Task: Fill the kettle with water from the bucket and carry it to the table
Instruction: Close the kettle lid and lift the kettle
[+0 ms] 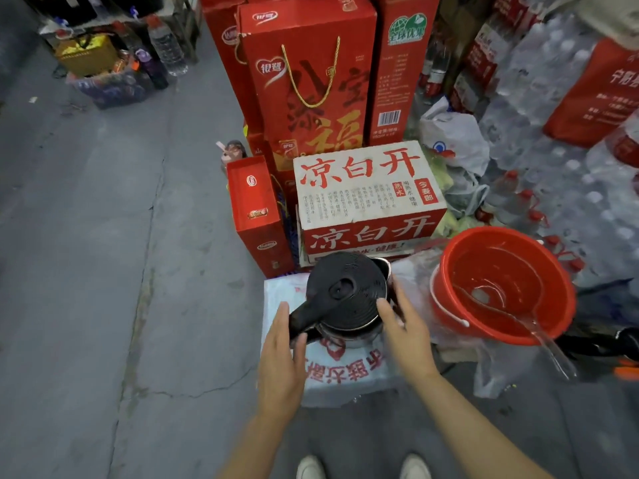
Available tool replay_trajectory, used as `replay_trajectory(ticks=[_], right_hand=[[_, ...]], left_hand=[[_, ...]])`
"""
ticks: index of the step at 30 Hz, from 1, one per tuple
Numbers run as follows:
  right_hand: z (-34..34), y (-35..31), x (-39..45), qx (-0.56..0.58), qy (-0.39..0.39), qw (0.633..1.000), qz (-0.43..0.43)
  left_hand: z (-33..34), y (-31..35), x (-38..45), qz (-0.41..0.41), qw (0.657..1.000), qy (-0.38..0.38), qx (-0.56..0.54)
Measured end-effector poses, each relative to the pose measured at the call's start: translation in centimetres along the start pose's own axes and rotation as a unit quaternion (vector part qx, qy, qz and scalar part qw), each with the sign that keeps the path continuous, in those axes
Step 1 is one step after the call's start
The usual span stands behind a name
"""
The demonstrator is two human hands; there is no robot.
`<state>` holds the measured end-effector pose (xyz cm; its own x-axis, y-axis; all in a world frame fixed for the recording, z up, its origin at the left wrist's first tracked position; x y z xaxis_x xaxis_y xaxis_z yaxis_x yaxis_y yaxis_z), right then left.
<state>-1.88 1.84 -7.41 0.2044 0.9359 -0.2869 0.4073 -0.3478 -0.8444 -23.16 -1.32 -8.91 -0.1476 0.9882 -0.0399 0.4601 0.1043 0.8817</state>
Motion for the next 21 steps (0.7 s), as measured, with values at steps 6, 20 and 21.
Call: replay_trajectory(ticks=[6,20,21], right_hand=[[2.8,3.6,0.4,0.095,0.038,0.995,-0.016],[7.4,7.4,3.7,0.248,0.086,0.941,-0.214],[7.3,7.2,3.7,0.260,0.087,0.937,-0.216]], left_hand=[[1.1,-3.9,0.4,-0.002,0.987,0.058,-0.150],[5.0,-6.7,3.6,0.161,0.899,0.218,-0.343],[5.0,-6.3,3.8,0.155,0.887,0.231,-0.368]])
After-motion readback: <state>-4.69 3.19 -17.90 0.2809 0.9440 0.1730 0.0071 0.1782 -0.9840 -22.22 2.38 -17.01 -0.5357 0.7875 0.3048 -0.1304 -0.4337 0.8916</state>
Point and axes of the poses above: each hand's wrist, its own x-axis towards the middle knuckle, its own z-axis out of the palm, y = z × x, the point moved 2 cm from there along x, towards the middle knuckle, and after that the axes turned 14 degrees about -x, right-handed, at the moved point
